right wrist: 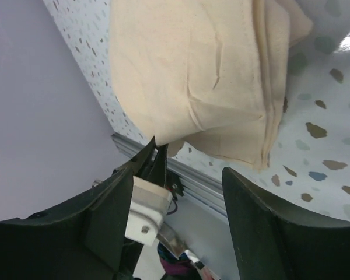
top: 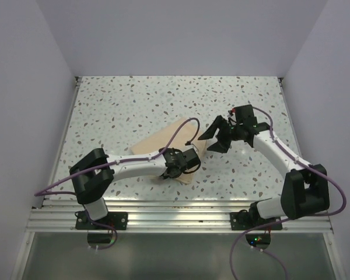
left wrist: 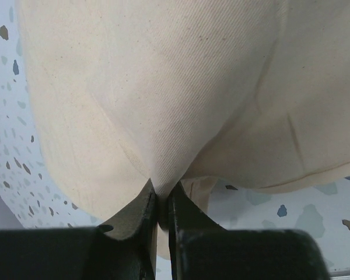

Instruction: Prepare the surgical pack

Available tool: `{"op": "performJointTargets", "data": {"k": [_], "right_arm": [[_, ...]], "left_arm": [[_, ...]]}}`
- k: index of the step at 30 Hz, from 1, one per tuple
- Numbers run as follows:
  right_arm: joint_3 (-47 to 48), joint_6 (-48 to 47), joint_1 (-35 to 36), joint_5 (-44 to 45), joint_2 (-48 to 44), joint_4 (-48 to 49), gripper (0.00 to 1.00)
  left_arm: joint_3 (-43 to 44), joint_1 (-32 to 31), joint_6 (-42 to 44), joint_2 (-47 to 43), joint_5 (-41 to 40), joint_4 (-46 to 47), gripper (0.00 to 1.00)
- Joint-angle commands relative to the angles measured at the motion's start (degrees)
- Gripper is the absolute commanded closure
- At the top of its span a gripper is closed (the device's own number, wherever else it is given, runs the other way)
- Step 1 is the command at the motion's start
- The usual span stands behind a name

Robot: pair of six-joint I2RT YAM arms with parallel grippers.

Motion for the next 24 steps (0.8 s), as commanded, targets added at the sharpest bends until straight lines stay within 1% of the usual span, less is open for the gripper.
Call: {"op": "performJointTargets", "data": {"k": [1,2,3,4,7,8,9,13,20,24], "right_arm": [[-3.03,9.77,4.23,0.38,1.63,9.02,0.35],[-3.47,11.52,5.11,0.47,3.47,12.26,0.42],[-3.91,11.97,6.94,0.65,4.36,13.51,0.46],[-3.91,12.33,7.66,1.52,5.24,14.22,0.53],[-4.61,13.73,8.89,2.49,7.53,18.34,0.70],[-4.61,13.74,8.98,3.19,8.05,19.31,0.78],[-4.44,13.47,9.24,3.54,8.49,19.15,0.82],[-5.05,13.38,9.68,3.81,9.64,20.02,0.88],[-6.90,13.21,11.88,4.25,11.66,21.43,0.93],[-6.99,10.84,12.76,5.30,11.05,18.80,0.94]], "left_arm": [[2.34,-0.02,1.18,-4.05,2.61,4.05,1.00],[2.60,-0.02,1.27,-3.97,2.70,4.13,1.00],[2.77,-0.02,1.36,-3.97,2.88,4.22,1.00],[2.78,-0.02,1.62,-3.97,3.05,4.31,1.00],[2.95,-0.02,1.97,-4.32,3.49,4.57,1.00],[3.04,-0.02,2.06,-4.49,3.84,4.66,1.00],[3.04,-0.02,2.32,-4.58,4.02,4.75,1.00],[4.00,-0.02,3.11,-5.90,4.90,5.27,1.00],[6.11,0.24,3.82,-5.99,6.13,4.84,1.00],[6.20,0.33,4.17,-5.55,6.13,4.92,1.00]]}}
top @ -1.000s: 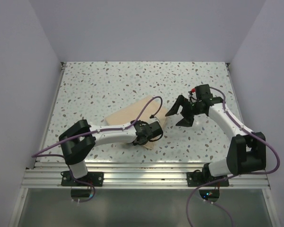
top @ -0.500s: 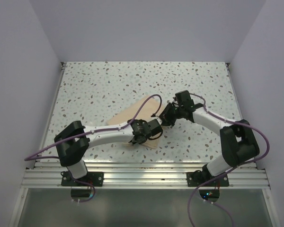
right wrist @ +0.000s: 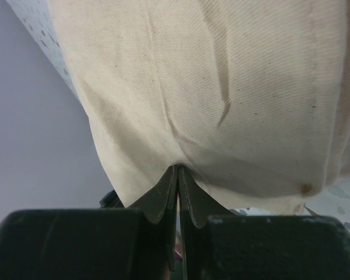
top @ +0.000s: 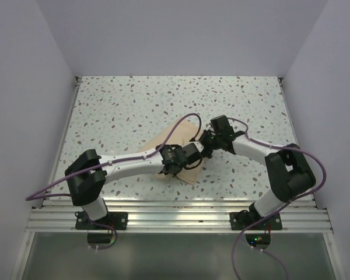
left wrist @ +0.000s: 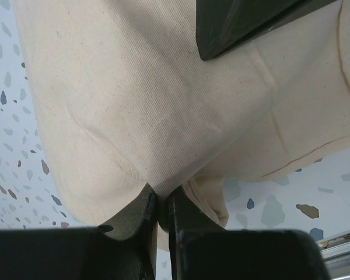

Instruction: Prepare the surgical pack

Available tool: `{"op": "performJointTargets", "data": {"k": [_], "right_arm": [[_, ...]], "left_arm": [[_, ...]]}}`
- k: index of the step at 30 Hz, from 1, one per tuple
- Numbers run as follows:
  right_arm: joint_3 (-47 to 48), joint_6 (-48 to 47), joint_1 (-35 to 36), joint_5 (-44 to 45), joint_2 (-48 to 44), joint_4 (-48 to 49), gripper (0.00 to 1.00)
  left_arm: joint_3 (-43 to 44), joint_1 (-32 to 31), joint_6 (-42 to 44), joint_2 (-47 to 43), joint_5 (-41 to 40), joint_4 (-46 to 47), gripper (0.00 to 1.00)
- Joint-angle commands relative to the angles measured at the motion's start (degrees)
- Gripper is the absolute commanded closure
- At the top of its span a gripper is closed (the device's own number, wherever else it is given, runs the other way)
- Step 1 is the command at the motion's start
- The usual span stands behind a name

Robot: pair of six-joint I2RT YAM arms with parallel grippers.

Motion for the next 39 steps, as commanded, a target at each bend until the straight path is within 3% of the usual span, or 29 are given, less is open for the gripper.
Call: {"op": "performJointTargets", "data": {"k": [1,18,26,39], "right_arm": [[-0.54,-2.91,0.68,2.22,-1.10,-2.07,0.94],[-3.79,-8.02,0.67,0.38,-5.60,-6.66,0.94],[-5.46,-7.05,0.85,-1.02,-2.43,2.56,0.94],[-0.54,-2.66,3.40,-2.79,0.56,16.54,0.94]], "left_arm": [[3.03,0.27,1.48,-2.53,-0.19,3.44,1.00],[4.53,1.23,3.42,-2.00,4.03,2.65,1.00],[5.23,1.23,3.94,-4.28,8.42,3.35,1.00],[4.62,1.23,4.73,-4.56,12.55,4.49,1.00]]}}
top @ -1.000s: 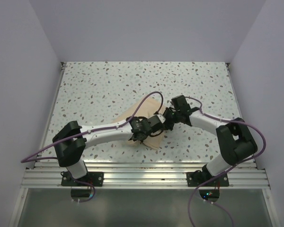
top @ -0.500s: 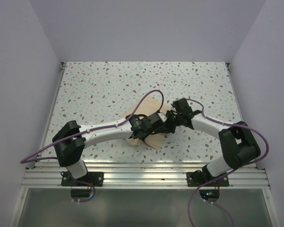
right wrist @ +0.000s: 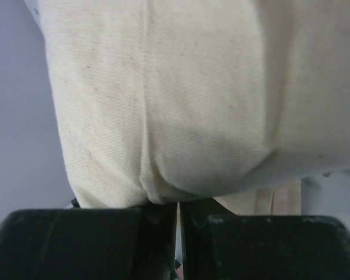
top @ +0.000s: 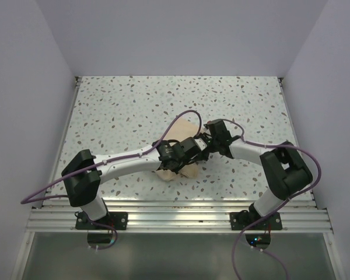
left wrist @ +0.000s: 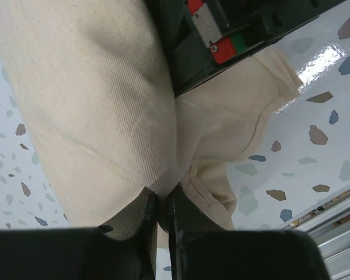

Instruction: Prepare the surgical pack

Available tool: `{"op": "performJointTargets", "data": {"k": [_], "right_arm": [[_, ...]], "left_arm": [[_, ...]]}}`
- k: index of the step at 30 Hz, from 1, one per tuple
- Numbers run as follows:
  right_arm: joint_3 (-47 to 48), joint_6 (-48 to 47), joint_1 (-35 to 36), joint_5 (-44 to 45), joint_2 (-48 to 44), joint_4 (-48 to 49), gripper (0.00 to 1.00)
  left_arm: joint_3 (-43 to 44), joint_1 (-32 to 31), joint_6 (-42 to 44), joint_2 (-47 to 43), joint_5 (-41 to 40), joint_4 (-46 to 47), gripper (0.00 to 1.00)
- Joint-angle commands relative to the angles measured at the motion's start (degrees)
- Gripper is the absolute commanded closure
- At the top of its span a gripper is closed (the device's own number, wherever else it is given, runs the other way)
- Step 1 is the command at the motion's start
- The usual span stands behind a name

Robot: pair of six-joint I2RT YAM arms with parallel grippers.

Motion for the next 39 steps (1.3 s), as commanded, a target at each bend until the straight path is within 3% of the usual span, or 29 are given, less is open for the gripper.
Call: {"op": "performJointTargets", "data": {"k": [1,9,11,13,22,25,34,39], "right_arm": [[3.11,2.02,1.08,-0.99,-1.69,8.74,0.94],[-0.14,9.56,1.52,-0.81,4.88,28.30,0.92],[-0.32,12.81,1.79,-1.16,7.52,36.12,0.87],[0.03,13.10,2.14,-0.81,10.08,36.17,0.79],[1.00,-0.60,-0.67,-0.02,1.48,8.59,0.74],[3.98,-8.32,-1.73,-1.07,-0.28,-4.66,0.74],[3.99,-12.74,-2.52,-0.29,-6.61,-12.95,0.75],[1.62,-12.74,-2.52,-0.37,-7.49,-12.97,0.77]], "left_arm": [[2.58,-0.34,1.56,-2.92,3.24,4.12,1.00],[1.88,-0.34,2.35,-4.41,5.44,5.88,1.00],[1.53,-0.34,2.88,-5.20,5.97,6.49,1.00],[1.35,-0.34,3.15,-5.55,6.06,7.37,1.00],[1.09,-0.16,1.65,-3.53,4.74,6.50,1.00],[0.74,-0.25,1.56,-3.35,4.92,6.58,1.00],[1.53,-0.08,2.18,-2.56,5.00,6.41,1.00],[2.49,0.01,1.92,-2.39,5.44,6.23,1.00]]}}
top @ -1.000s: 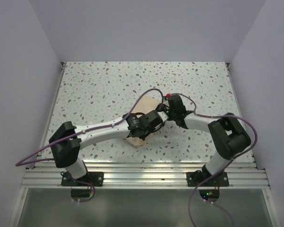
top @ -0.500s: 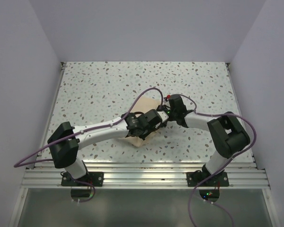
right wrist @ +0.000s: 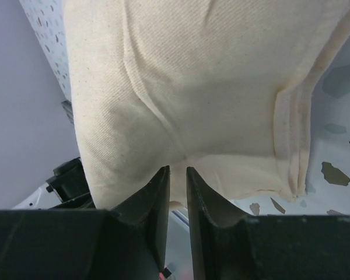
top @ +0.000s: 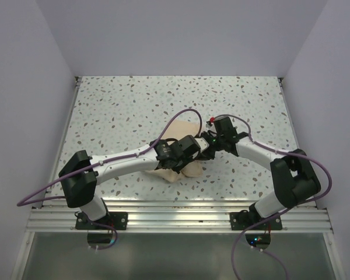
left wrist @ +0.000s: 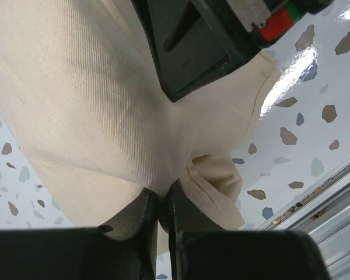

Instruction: Prepare the surgical pack

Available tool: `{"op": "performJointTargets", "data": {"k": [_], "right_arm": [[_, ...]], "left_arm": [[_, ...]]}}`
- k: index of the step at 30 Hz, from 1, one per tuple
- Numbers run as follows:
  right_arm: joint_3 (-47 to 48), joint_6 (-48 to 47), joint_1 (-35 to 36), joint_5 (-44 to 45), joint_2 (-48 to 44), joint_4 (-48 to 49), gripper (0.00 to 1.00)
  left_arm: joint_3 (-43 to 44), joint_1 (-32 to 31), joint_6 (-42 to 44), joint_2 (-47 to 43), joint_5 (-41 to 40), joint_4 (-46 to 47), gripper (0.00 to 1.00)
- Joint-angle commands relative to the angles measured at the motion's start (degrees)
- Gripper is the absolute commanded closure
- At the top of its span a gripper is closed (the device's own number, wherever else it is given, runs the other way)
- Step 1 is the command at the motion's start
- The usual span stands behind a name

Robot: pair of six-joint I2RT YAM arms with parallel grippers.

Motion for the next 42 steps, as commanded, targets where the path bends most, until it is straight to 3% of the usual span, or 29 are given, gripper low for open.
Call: {"op": "performJointTargets", "data": {"k": [1,6,12,15,21,24,27,29,32,33,35,36,39,42], "right_arm": [[-1.68,-1.23,-0.16,0.87,-1.90,-1.04,0.79],[-5.90,1.85,0.28,-0.98,0.55,9.42,1.00],[-8.02,10.11,2.47,-5.28,5.40,30.16,1.00],[-7.31,12.22,4.50,-4.75,5.92,35.43,1.00],[-11.78,23.19,5.99,0.07,11.01,57.82,1.00],[-13.20,27.58,7.04,3.59,17.07,67.30,1.00],[-14.60,33.55,7.23,1.58,26.38,78.20,1.00],[-16.44,35.69,6.44,1.66,26.06,83.16,1.00],[-16.46,27.99,3.71,-1.23,20.63,67.34,1.00],[-14.45,19.95,2.49,-1.93,15.99,52.39,1.00],[-11.20,11.30,1.51,-1.42,11.48,36.32,1.00],[-7.53,3.60,0.99,0.41,8.50,22.58,1.00],[-3.46,-4.88,-0.33,1.75,6.37,7.56,0.94],[-4.32,-6.05,-1.82,0.34,4.00,5.06,0.92]], "left_arm": [[2.65,-0.38,0.36,-0.94,0.94,3.98,1.00],[3.09,-0.38,0.19,-1.47,2.26,4.15,1.00],[3.79,-0.38,0.45,-1.65,3.93,4.68,1.00],[4.40,-0.38,0.63,-1.39,4.19,4.51,1.00],[5.72,-0.47,1.07,-0.42,5.95,5.21,1.00],[6.43,-0.38,1.07,0.02,6.48,5.56,1.00],[6.43,-0.38,0.98,0.46,6.22,5.30,1.00],[5.99,-0.38,0.89,0.37,5.69,5.03,1.00],[4.24,-0.29,0.28,-0.24,4.28,5.12,1.00],[3.88,-0.21,0.10,-0.59,4.19,5.21,1.00],[2.83,-0.12,-0.16,-0.86,4.19,5.38,1.00],[2.48,-0.03,-0.25,-0.86,4.19,5.39,1.00],[1.60,0.32,-0.43,-0.94,4.37,5.56,1.00],[1.51,0.67,-0.25,-0.68,4.46,5.47,1.00]]}}
